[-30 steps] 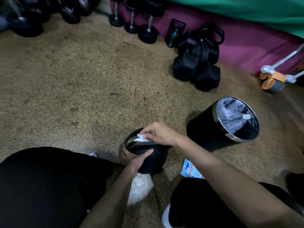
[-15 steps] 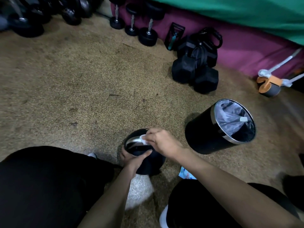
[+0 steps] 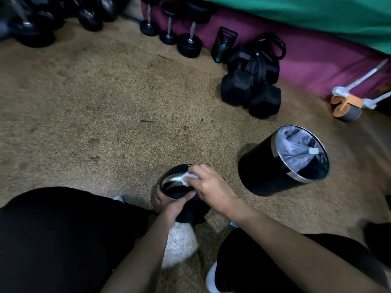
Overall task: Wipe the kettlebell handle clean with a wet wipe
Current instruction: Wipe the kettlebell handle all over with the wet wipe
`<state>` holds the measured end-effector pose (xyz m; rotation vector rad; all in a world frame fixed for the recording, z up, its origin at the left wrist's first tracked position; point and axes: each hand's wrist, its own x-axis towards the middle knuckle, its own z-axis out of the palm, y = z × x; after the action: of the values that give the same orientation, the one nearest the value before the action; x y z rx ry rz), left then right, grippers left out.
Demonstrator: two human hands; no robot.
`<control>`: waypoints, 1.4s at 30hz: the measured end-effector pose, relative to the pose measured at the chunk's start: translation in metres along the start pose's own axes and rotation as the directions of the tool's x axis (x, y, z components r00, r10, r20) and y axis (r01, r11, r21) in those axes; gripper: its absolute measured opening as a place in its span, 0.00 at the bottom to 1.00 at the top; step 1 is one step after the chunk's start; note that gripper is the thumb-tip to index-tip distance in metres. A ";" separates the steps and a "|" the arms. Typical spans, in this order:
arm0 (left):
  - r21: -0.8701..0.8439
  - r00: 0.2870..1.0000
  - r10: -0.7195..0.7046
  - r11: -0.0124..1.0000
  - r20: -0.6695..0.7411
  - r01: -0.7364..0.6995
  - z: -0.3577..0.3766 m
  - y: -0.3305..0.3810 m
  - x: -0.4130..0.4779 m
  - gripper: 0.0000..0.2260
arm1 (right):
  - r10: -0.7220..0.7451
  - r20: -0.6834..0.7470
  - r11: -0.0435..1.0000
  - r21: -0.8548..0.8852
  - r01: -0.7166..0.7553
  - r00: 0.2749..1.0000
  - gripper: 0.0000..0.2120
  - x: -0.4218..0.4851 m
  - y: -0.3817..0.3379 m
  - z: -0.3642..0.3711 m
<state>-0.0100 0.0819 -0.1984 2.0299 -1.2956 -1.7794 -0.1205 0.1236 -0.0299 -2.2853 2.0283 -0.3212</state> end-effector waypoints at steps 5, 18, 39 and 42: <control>-0.028 1.000 -0.023 0.999 0.013 0.024 -0.001 0.003 -0.001 0.63 | -0.210 -0.035 0.974 -0.093 0.206 0.977 0.04 -0.005 -0.006 0.016; -0.041 0.999 0.006 0.999 0.036 -0.004 -0.004 0.009 -0.013 0.60 | -0.399 0.011 0.891 -0.231 0.391 0.917 0.05 0.001 0.007 0.015; -0.117 0.999 0.008 0.993 0.051 -0.002 -0.011 0.015 -0.025 0.63 | -0.044 0.382 0.983 0.184 -0.029 0.923 0.20 0.042 0.014 -0.021; -0.090 0.999 -0.011 0.996 0.050 0.015 -0.011 0.016 -0.025 0.64 | -0.068 0.435 0.991 0.135 0.010 0.898 0.20 0.040 0.011 -0.025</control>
<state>-0.0064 0.0844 -0.1669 1.9630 -1.1941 -1.8691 -0.1316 0.0848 -0.0027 -2.0848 1.6848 0.0620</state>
